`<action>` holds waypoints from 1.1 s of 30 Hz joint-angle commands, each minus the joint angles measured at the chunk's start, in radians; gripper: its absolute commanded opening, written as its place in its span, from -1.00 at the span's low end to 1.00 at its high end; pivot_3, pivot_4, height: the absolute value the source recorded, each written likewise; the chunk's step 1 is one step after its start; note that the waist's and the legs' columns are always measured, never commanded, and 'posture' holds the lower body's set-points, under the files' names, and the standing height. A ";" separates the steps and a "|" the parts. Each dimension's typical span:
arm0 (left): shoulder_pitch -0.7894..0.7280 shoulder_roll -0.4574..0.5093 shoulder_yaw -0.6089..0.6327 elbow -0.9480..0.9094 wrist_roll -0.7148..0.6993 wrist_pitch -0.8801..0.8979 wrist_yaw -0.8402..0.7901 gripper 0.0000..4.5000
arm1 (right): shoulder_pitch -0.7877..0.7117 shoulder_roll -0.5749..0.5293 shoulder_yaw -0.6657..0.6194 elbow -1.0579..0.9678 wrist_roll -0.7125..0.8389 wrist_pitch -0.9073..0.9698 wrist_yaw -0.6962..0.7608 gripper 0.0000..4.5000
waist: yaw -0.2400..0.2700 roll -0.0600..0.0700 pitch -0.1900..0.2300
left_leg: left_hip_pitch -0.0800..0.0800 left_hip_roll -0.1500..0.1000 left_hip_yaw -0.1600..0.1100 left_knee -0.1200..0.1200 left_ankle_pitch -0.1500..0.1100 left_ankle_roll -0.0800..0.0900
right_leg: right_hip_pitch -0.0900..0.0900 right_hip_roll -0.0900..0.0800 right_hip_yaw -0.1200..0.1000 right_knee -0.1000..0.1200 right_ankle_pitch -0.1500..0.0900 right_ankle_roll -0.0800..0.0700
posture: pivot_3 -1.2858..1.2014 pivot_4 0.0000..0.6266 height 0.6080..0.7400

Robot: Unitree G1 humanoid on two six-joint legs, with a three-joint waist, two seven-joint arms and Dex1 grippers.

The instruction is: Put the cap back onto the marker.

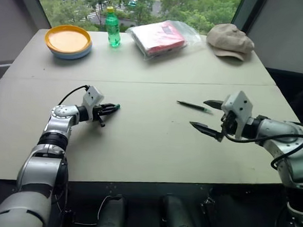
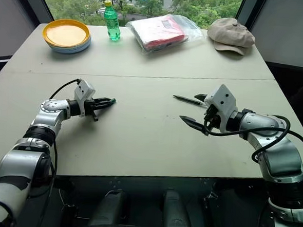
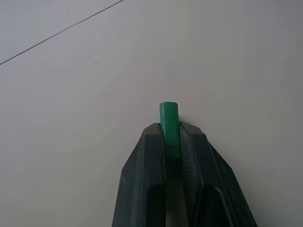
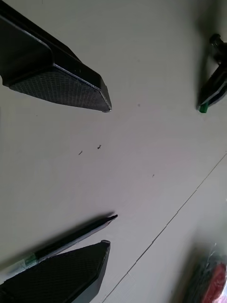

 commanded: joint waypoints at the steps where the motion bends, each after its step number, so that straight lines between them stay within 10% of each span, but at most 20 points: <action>1: 0.055 0.039 0.018 -0.233 -0.065 0.078 -0.057 -0.98 | -0.059 0.014 -0.032 0.109 0.007 -0.056 0.023 1.00 | 0.000 0.000 0.000 | 0.000 0.000 0.000 0.000 0.000 0.000 | 0.000 0.000 0.000 0.000 0.000 0.000 | 0.03 -0.52 1.00; 13: 0.273 0.118 0.067 -0.851 -0.218 0.404 0.025 -0.98 | -0.349 0.081 0.094 0.816 -0.170 -0.395 0.195 1.00 | -0.006 0.001 0.000 | 0.001 0.000 0.000 0.000 0.000 0.000 | 0.000 0.000 0.000 0.000 0.000 0.000 | 0.03 -0.52 1.00; 33: 0.429 0.171 0.129 -1.119 -0.289 0.510 0.167 -0.98 | -0.693 0.226 0.143 1.525 -0.411 -0.682 0.202 1.00 | -0.029 0.001 0.001 | 0.001 0.000 0.000 -0.001 0.000 0.000 | 0.000 -0.001 0.001 0.000 0.000 0.000 | 0.03 -0.52 1.00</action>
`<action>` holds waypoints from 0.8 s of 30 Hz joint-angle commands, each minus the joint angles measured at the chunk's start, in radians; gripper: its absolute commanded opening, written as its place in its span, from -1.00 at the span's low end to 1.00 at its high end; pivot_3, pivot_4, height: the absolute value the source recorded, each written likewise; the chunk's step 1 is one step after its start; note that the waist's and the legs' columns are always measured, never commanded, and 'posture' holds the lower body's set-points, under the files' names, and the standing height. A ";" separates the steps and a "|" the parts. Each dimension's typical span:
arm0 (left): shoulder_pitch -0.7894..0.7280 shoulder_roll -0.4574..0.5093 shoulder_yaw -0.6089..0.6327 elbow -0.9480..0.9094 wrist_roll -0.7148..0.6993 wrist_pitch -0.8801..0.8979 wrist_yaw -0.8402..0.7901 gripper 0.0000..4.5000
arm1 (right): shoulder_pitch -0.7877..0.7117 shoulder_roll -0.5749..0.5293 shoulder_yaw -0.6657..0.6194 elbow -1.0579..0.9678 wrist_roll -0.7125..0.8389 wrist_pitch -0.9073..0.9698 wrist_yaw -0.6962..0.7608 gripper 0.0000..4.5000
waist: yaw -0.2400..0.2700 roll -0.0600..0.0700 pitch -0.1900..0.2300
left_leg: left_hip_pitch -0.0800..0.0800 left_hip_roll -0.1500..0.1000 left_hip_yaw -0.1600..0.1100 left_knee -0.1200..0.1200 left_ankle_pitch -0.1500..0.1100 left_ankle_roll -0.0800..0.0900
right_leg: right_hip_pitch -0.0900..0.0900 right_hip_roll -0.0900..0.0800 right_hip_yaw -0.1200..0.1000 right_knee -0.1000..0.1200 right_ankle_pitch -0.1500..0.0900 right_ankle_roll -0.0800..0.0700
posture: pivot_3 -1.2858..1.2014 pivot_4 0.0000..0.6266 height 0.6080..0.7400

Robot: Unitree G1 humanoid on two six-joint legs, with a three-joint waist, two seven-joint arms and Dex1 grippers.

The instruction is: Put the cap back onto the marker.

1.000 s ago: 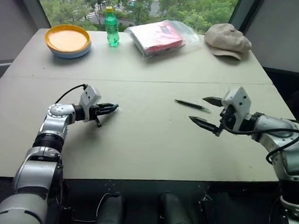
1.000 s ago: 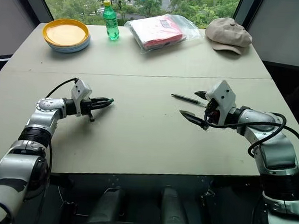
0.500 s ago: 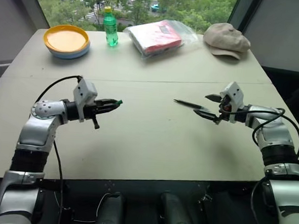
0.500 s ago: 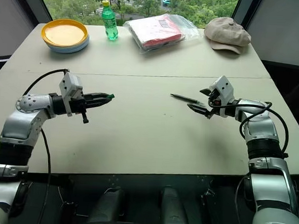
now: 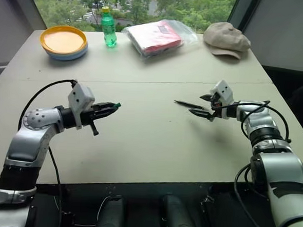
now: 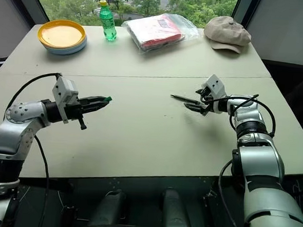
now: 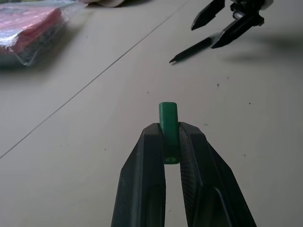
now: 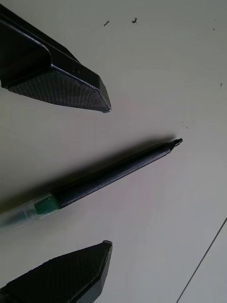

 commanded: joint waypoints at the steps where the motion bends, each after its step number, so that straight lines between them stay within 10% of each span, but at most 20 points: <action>1: 0.000 0.024 0.042 -0.057 -0.024 0.007 0.015 -0.98 | -0.029 0.010 -0.008 0.025 -0.025 -0.018 -0.020 1.00 | 0.000 0.000 0.000 | 0.000 0.000 0.000 0.000 0.000 0.000 | 0.000 0.000 0.000 0.000 0.000 0.000 | 0.03 -0.52 1.00; 17: 0.042 0.055 0.059 -0.107 -0.033 0.007 0.048 -0.98 | -0.051 0.062 -0.041 0.068 -0.067 0.014 -0.056 1.00 | -0.003 0.000 0.000 | 0.001 0.000 0.000 0.000 0.000 0.000 | 0.000 0.000 0.000 0.000 0.000 0.000 | 0.03 -0.52 1.00; 24: 0.038 0.064 0.059 -0.106 -0.031 0.004 0.054 -1.00 | -0.038 0.070 -0.047 0.068 -0.078 0.013 -0.049 -0.28 | -0.002 0.000 0.000 | 0.001 0.000 0.000 0.000 0.000 0.000 | 0.000 0.000 0.000 0.000 0.000 0.000 | 0.03 -0.52 1.00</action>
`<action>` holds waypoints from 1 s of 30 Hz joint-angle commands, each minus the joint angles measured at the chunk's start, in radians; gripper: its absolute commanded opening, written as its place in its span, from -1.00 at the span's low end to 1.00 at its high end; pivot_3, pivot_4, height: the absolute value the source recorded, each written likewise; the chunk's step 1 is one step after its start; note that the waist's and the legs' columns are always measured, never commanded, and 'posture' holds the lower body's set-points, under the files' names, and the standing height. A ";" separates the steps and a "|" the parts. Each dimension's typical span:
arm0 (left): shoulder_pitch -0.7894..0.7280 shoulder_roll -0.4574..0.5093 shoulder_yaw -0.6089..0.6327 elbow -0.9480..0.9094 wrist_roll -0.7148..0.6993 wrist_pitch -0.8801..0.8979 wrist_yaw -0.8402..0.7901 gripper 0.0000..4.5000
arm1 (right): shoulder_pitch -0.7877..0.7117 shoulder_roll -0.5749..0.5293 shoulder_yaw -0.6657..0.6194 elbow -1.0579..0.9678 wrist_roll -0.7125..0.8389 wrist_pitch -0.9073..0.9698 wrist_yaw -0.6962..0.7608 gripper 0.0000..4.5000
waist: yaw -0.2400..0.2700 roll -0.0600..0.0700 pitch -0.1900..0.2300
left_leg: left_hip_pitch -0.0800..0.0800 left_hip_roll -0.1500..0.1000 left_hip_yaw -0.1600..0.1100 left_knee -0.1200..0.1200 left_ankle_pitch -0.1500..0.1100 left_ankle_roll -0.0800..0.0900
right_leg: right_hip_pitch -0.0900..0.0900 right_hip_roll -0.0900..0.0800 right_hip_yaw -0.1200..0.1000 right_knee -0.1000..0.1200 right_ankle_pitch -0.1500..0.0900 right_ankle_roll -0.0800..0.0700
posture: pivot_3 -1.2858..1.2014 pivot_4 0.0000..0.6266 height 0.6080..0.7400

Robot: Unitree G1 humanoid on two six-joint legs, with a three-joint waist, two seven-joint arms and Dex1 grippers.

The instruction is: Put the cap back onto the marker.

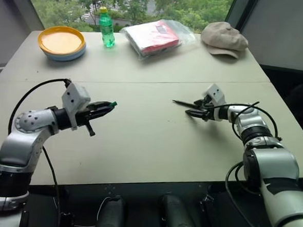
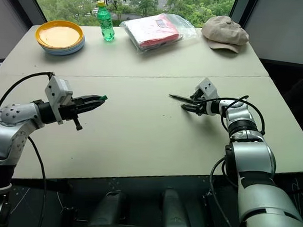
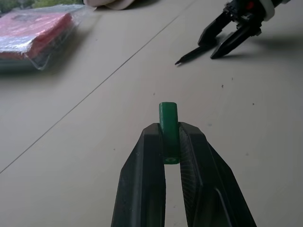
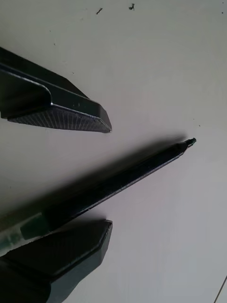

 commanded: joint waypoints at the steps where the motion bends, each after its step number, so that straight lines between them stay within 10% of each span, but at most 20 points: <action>1: -0.003 0.016 0.031 -0.029 -0.008 -0.012 0.007 -1.00 | 0.002 0.003 -0.004 0.003 -0.013 -0.003 0.005 -0.51 | 0.001 0.000 0.000 | 0.000 0.000 0.000 0.000 0.000 0.000 | 0.000 0.000 0.000 0.000 0.000 0.000 | 0.03 -0.52 1.00; 3: -0.005 0.019 0.030 -0.027 -0.008 -0.014 0.006 -1.00 | 0.007 0.004 -0.005 0.002 -0.014 -0.004 0.006 -1.00 | 0.001 0.000 0.000 | 0.000 0.000 0.000 0.000 0.000 0.000 | 0.000 0.000 0.000 0.000 0.000 0.000 | 0.03 -0.52 1.00; 19: -0.128 0.019 -0.088 0.195 0.084 -0.206 -0.124 -1.00 | 0.026 -0.019 0.062 -0.109 -0.065 -0.174 0.070 -1.00 | 0.000 0.000 0.000 | 0.000 0.000 0.000 0.000 0.000 0.000 | 0.000 0.000 0.000 0.000 0.000 0.000 | 0.03 -0.52 1.00; 30: -0.339 -0.064 -0.215 0.597 0.228 -0.565 -0.248 -1.00 | 0.126 -0.068 0.126 -0.642 -0.029 -0.111 0.222 -1.00 | 0.005 0.001 0.000 | -0.001 0.000 0.000 0.000 0.000 0.000 | 0.000 0.000 0.000 0.000 0.000 0.000 | 0.03 -0.52 1.00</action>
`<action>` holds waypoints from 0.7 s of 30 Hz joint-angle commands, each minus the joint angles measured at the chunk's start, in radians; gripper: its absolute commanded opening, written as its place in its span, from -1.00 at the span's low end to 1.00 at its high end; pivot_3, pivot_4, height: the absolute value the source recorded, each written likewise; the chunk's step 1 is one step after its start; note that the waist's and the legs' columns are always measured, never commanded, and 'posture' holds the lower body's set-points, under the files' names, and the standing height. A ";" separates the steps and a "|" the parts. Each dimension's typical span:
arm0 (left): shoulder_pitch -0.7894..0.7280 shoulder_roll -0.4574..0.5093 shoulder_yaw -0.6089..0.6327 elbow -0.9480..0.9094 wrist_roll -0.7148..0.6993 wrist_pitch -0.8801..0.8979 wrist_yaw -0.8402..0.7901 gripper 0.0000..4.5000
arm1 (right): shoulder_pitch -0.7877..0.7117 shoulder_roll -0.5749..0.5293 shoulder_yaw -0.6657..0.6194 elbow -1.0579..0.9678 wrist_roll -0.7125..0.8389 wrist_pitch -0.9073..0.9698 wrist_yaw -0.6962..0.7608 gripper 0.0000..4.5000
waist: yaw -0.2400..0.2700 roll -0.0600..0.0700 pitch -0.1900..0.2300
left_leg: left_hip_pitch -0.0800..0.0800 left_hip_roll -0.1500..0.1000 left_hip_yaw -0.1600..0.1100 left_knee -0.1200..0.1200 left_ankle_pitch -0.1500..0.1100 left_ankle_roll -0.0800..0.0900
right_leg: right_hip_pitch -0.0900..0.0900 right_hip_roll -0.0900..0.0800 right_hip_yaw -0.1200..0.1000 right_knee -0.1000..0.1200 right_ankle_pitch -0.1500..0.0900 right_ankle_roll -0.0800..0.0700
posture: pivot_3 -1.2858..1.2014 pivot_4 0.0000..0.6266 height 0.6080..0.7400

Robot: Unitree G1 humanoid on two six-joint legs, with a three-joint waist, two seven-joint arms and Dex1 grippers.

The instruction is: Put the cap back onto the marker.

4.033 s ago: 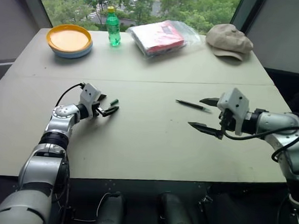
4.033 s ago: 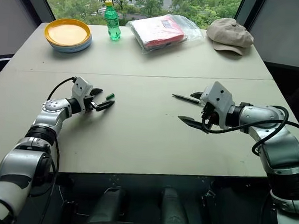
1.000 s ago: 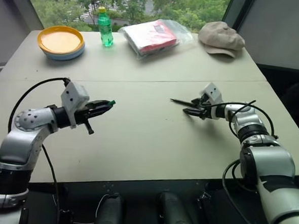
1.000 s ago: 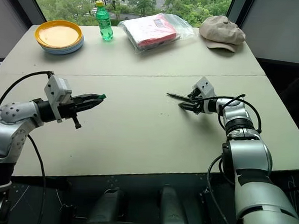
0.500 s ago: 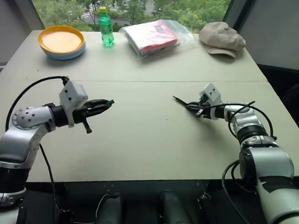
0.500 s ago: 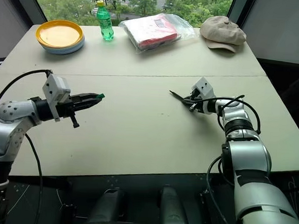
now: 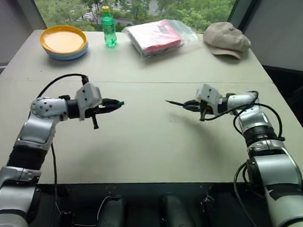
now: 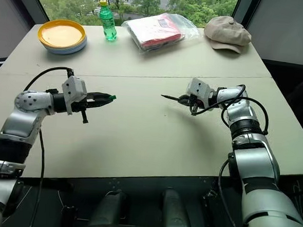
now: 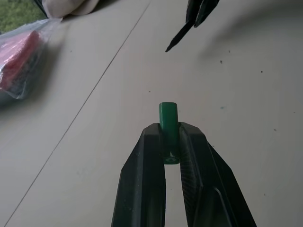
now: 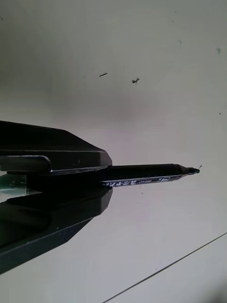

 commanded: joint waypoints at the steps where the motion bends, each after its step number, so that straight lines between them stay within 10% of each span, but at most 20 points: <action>1: -0.059 -0.021 -0.019 0.097 0.029 -0.096 -0.036 -1.00 | 0.031 -0.012 0.012 -0.213 0.037 0.080 0.034 -1.00 | -0.001 0.000 0.000 | 0.000 0.000 0.000 0.000 0.000 0.000 | 0.000 0.000 0.000 0.000 0.000 0.000 | 0.03 -0.52 1.00; 21: -0.164 -0.087 -0.031 0.224 0.019 -0.152 -0.151 -1.00 | 0.120 0.011 0.082 -0.594 0.074 0.284 -0.012 -1.00 | 0.000 0.000 0.000 | -0.001 0.000 0.000 0.000 0.000 0.000 | -0.001 0.000 0.000 0.000 0.000 0.000 | 0.03 -0.52 1.00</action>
